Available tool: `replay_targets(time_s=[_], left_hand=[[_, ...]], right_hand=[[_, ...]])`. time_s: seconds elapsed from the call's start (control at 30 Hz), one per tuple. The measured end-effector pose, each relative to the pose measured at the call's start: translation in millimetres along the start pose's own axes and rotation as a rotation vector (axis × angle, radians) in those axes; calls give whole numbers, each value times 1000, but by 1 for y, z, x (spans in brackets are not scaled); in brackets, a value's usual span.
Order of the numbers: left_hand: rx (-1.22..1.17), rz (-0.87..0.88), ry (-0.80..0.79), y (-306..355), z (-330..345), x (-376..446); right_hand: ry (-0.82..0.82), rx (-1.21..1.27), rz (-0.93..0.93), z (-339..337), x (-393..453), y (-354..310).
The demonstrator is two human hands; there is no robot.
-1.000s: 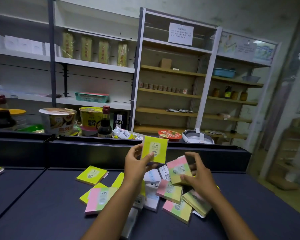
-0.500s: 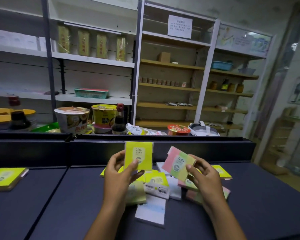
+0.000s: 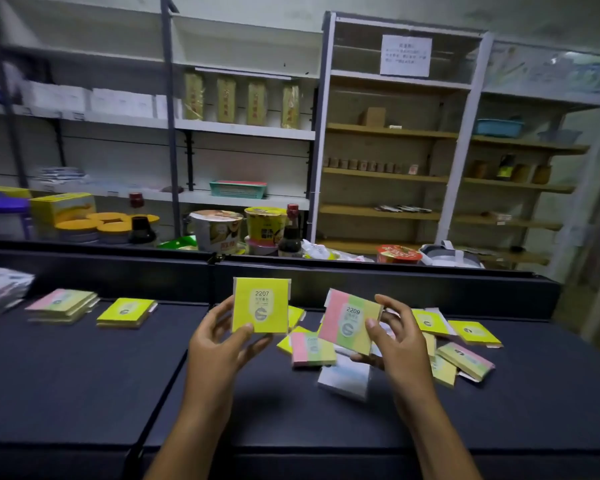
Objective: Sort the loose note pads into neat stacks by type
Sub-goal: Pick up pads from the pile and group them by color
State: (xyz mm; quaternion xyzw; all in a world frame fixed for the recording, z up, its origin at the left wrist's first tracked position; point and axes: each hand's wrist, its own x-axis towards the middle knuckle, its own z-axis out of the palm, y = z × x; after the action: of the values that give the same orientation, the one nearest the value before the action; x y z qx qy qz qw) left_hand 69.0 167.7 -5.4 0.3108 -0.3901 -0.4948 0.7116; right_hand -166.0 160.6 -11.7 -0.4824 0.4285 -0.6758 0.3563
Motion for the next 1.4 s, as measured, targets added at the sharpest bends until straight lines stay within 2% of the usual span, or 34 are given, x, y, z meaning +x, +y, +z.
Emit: replay_targets(time_s=[0.3,0.63,0.87,1.03,1.4], left_hand=[[90,50,124,41,-59,-46],[139,155,176,98,-148,-45],[175,159,132,121,-230,4],[318,186,86,124,-273,50],[772,211,24,96,-282,150]], right_hand=[[-207,120,17,54,-45,-2],[-308,120,-60,159,-71,1],[-266,81,-95,248,-76,10],[-249,47,-107,290,-74,24],[-194,-12,-96,312,-29,33]])
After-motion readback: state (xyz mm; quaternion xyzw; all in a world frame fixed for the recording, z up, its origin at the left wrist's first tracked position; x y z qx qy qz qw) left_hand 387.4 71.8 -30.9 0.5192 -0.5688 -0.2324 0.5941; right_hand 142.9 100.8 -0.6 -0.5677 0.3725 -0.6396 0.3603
